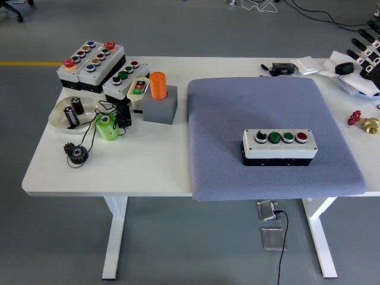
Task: Pick up the button,place it on the desk,press the button,press the button
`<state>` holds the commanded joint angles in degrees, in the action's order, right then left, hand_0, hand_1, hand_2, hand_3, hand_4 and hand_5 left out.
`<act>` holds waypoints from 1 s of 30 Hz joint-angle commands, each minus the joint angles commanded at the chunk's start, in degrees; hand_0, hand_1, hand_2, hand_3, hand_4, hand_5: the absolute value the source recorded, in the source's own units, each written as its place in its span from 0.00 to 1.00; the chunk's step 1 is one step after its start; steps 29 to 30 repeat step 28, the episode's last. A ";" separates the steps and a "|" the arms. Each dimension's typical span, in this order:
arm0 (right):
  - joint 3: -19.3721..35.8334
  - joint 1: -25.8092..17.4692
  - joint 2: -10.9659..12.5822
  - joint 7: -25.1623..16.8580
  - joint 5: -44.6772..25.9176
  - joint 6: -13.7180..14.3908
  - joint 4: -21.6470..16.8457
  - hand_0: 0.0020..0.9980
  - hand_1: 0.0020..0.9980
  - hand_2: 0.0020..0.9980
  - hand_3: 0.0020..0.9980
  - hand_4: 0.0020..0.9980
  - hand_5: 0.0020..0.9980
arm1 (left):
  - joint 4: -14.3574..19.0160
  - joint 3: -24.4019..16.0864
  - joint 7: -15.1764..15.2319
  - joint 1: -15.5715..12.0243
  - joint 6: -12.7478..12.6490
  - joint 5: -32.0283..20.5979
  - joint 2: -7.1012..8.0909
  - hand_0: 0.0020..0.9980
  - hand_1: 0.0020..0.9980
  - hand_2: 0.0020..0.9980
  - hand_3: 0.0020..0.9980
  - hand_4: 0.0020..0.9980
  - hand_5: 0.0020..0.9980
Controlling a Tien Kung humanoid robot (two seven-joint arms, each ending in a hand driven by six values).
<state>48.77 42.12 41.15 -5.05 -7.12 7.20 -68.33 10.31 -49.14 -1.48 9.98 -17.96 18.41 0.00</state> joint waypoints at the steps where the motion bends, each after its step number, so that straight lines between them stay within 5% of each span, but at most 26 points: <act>1: 0.04 0.01 0.00 -0.03 0.03 0.09 0.05 0.89 0.82 0.84 0.80 0.66 0.59 | 0.00 0.03 -0.03 0.00 0.00 0.01 0.00 0.67 0.70 0.72 0.54 0.36 0.98; 30: -0.55 0.41 0.14 1.50 13.19 1.42 0.96 0.83 0.77 0.78 0.75 0.64 0.53 | 0.00 0.80 -0.07 0.23 0.10 -0.50 0.00 0.67 0.70 0.72 0.54 0.37 0.98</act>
